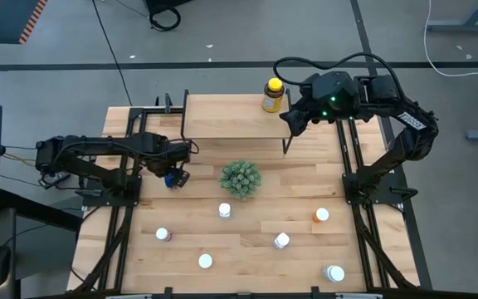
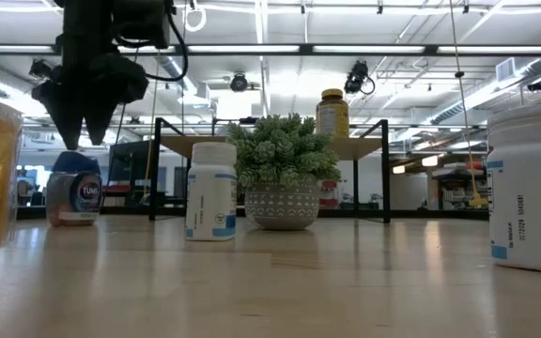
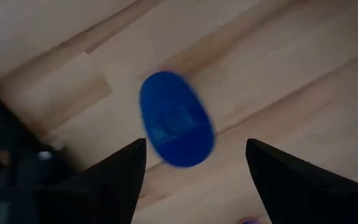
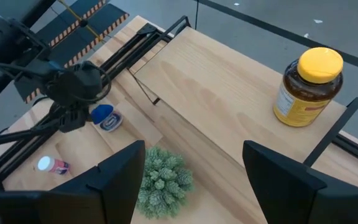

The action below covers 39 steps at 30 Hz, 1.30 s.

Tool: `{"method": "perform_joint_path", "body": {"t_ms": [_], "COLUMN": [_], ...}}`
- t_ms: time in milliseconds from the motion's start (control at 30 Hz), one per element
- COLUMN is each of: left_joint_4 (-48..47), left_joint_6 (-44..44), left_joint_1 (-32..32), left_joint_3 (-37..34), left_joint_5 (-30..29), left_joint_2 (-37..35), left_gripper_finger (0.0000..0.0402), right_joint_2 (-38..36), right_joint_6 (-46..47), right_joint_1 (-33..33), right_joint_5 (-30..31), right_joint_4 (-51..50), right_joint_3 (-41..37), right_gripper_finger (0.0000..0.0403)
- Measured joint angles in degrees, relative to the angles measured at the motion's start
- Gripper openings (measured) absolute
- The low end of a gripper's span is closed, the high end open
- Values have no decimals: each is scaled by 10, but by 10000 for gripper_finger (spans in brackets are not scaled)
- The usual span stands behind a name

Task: Pick and place medicine bottles onto shelf by color
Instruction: Put the blue medicine bottle on the shelf

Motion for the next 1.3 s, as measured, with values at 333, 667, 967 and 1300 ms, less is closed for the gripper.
{"method": "perform_joint_path", "body": {"t_ms": [333,667,967,1300], "left_joint_4": [-5,3,17,34], "left_joint_6": [-52,-53,-10,29], "left_joint_1": [0,0,0,0], "left_joint_3": [0,0,0,0], "left_joint_5": [-1,-6,-1,1], "left_joint_2": [47,94,126,125], "left_gripper_finger": [284,284,284,231], "right_joint_2": [0,0,0,0], "right_joint_6": [-10,-8,-7,-9], "right_joint_1": [0,0,0,0], "right_joint_5": [0,-2,-2,13], "right_joint_4": [0,0,0,0], "right_joint_3": [0,0,0,0], "right_gripper_finger": [276,276,276,276]}}
